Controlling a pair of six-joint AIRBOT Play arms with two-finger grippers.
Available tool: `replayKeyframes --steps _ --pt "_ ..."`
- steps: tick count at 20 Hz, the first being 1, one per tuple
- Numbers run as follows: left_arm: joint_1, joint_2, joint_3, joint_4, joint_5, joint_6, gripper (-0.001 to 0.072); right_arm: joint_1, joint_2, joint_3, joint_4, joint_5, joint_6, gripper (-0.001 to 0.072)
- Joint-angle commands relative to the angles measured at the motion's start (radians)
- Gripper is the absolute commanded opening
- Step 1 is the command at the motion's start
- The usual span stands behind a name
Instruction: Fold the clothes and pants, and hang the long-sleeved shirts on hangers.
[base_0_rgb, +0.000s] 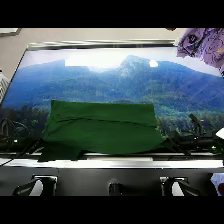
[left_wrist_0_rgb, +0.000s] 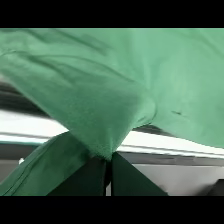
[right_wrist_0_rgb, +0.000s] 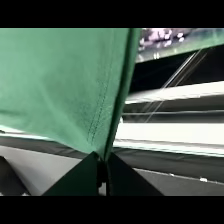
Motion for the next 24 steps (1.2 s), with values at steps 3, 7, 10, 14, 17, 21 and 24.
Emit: replayKeyframes --steps 3,7,10,14,17,21,24 --pt "0.001 -0.209 0.077 -0.062 0.125 0.127 0.0016 0.017 -0.097 0.060 0.158 -0.158 -0.051 0.0025" --pt "0.001 -0.434 0.227 -0.108 0.170 0.205 0.0016 0.184 -0.237 0.075 0.189 -0.367 -0.059 0.0026" --pt "-0.003 -0.588 0.355 -0.111 0.192 0.236 0.0016 0.229 -0.322 0.154 0.175 -0.483 -0.019 0.0026" --pt "-0.031 -0.764 0.486 -0.126 0.195 0.260 0.0016 0.228 -0.428 0.275 0.100 -0.499 0.007 0.0026" --pt "-0.050 -0.860 0.570 -0.138 0.198 0.264 0.0016 0.229 -0.497 0.349 0.076 -0.510 0.006 0.0026" --pt "-0.068 -0.956 0.674 -0.153 0.223 0.263 0.0016 0.232 -0.568 0.429 0.071 -0.537 0.002 0.0026" --pt "-0.079 -1.011 0.730 -0.160 0.240 0.263 0.0016 0.252 -0.614 0.452 0.066 -0.552 0.002 0.0026"
